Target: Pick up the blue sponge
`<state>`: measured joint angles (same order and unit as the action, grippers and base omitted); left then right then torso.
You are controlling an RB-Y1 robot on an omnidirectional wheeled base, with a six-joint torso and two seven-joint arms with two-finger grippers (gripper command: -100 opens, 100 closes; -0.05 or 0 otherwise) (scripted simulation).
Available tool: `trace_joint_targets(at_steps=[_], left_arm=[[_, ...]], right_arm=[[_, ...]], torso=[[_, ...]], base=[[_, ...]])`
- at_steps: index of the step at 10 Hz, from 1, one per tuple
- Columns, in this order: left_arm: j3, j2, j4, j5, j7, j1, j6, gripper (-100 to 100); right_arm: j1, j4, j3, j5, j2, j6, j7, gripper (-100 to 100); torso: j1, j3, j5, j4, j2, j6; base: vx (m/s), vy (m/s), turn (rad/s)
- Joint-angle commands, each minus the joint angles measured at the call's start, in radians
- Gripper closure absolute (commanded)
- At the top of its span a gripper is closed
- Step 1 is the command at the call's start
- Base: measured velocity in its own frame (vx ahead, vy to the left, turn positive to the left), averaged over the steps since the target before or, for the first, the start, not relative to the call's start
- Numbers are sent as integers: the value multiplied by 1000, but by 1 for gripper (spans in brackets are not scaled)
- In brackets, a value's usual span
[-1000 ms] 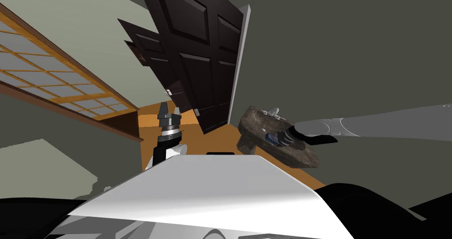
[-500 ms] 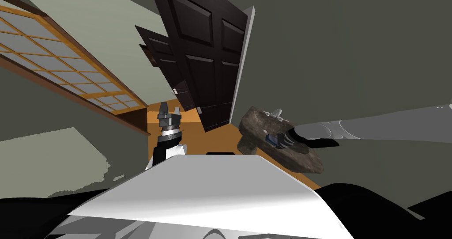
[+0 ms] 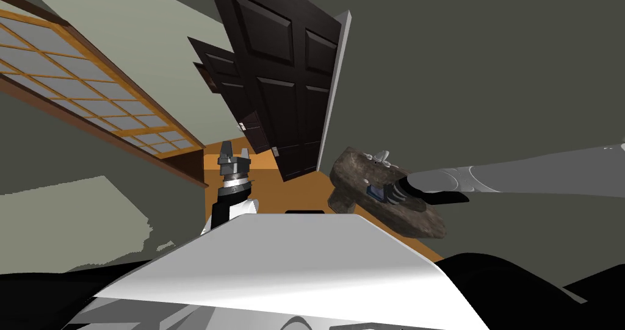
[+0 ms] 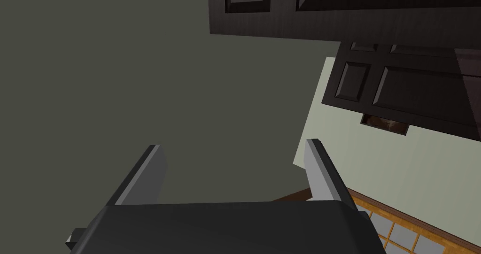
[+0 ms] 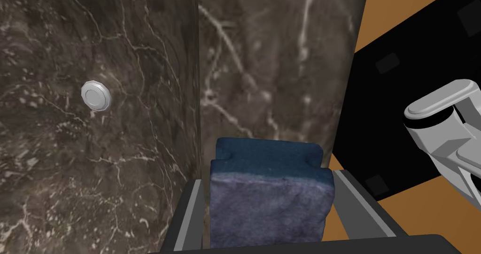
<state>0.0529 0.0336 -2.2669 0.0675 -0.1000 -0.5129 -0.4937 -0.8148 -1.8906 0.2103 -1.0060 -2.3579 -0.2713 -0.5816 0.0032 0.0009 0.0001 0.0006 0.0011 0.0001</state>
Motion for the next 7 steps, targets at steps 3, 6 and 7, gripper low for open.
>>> trace_joint_targets(at_steps=[3,6,7], left_arm=[[0,0,0,0,0,0,0,0],[0,0,0,0,0,0,0,0],[0,0,0,0,0,0,0,0]], right_arm=[[1,13,-9,16,3,-15,29,100],[4,46,-30,55,12,-51,107,100],[6,62,-41,74,16,-69,144,100]], torso=[[0,0,0,0,0,0],[4,-1,1,0,-2,2],[4,-1,1,0,-2,0]], base=[[10,10,-43],[47,61,-166],[32,41,-74]])
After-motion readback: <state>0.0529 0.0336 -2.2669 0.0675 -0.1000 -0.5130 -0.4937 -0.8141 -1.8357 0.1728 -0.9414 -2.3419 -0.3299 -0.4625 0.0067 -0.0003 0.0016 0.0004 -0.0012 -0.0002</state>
